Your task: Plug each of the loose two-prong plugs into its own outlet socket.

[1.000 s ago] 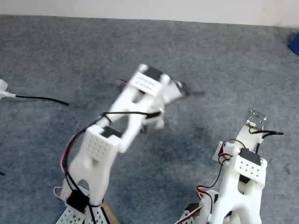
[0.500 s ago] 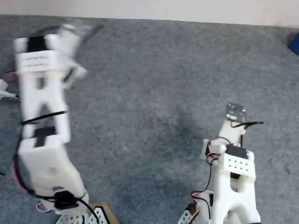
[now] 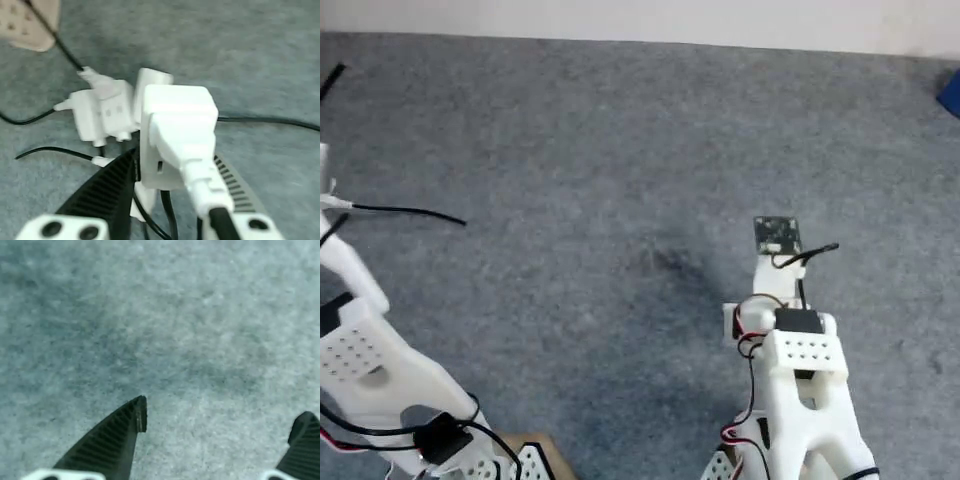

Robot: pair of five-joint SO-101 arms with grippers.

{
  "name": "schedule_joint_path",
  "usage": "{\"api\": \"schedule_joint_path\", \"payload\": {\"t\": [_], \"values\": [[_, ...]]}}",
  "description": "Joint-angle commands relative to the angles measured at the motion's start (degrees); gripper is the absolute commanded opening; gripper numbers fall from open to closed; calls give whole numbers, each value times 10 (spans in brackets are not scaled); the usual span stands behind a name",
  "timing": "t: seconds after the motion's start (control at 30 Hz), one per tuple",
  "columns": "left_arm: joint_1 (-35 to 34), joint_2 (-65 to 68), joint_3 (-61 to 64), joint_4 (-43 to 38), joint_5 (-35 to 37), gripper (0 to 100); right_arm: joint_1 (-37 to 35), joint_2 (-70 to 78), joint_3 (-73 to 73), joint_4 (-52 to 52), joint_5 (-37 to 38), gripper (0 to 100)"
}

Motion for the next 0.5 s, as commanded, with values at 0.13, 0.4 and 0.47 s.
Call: {"api": "schedule_joint_path", "payload": {"t": [0.13, 0.4, 0.47], "values": [[-22, 1, -22, -43, -15, 368, -7, -13, -29, 6, 11, 422], [-9, 0, -31, 73, -14, 393, -2, -14, -29, 18, 11, 422], [-5, -10, -63, 142, -13, 393, 5, -21, -59, 79, 11, 422]]}}
